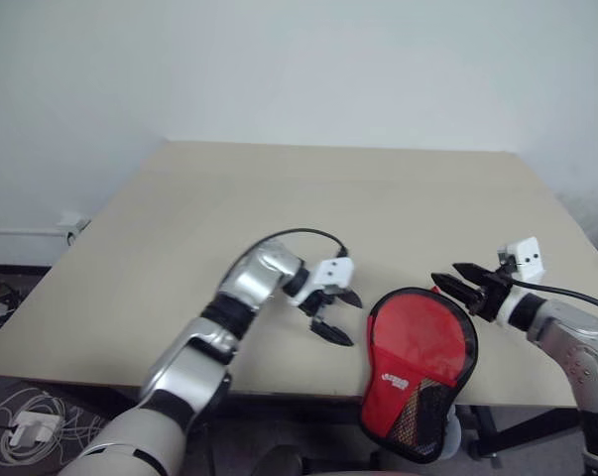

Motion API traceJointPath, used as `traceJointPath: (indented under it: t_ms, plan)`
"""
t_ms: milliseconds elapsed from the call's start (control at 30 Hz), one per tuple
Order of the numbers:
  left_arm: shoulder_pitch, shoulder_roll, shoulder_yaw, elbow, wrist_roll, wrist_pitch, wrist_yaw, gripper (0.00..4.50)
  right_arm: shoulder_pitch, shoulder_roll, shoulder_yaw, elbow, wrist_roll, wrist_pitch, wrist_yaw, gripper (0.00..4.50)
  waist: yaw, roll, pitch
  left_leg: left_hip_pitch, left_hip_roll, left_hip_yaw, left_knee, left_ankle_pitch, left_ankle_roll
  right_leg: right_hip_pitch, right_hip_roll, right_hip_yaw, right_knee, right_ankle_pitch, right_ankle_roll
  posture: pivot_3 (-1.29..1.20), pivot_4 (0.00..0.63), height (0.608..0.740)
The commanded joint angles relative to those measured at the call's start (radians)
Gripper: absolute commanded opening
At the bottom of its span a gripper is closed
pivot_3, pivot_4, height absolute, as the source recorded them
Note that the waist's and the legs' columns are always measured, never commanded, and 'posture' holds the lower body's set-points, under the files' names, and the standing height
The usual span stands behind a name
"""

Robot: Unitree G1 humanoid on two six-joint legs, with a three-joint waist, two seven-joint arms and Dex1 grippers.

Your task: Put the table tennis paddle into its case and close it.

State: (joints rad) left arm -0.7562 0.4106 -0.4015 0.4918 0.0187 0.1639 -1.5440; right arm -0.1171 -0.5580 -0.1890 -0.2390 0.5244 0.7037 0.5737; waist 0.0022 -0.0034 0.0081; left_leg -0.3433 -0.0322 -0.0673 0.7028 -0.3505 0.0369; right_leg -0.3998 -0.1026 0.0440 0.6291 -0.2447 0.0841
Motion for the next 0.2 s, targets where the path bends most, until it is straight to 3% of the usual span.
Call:
traceJointPath:
  t_ms: [33,200]
  plan:
    - [0.103,0.111,0.046,-0.181,-0.042,0.077,-0.011,4.5,-0.023,0.008,0.019,0.015,-0.028,-0.045,0.005,3.09,0.0,0.002,0.001,0.0,0.0,0.0,0.0,0.0,0.0,0.0,0.0,0.0,0.0,0.0,0.0,0.0,0.0,0.716]
    - [0.315,0.271,0.123,-0.41,-0.115,0.261,0.023,4.5,-0.035,0.003,0.049,0.058,-0.053,-0.071,0.031,3.09,-0.003,0.004,0.003,0.001,0.0,0.001,0.0,0.0,0.0,0.001,0.0,0.001,0.001,0.0,0.0,0.0,0.0,0.716]
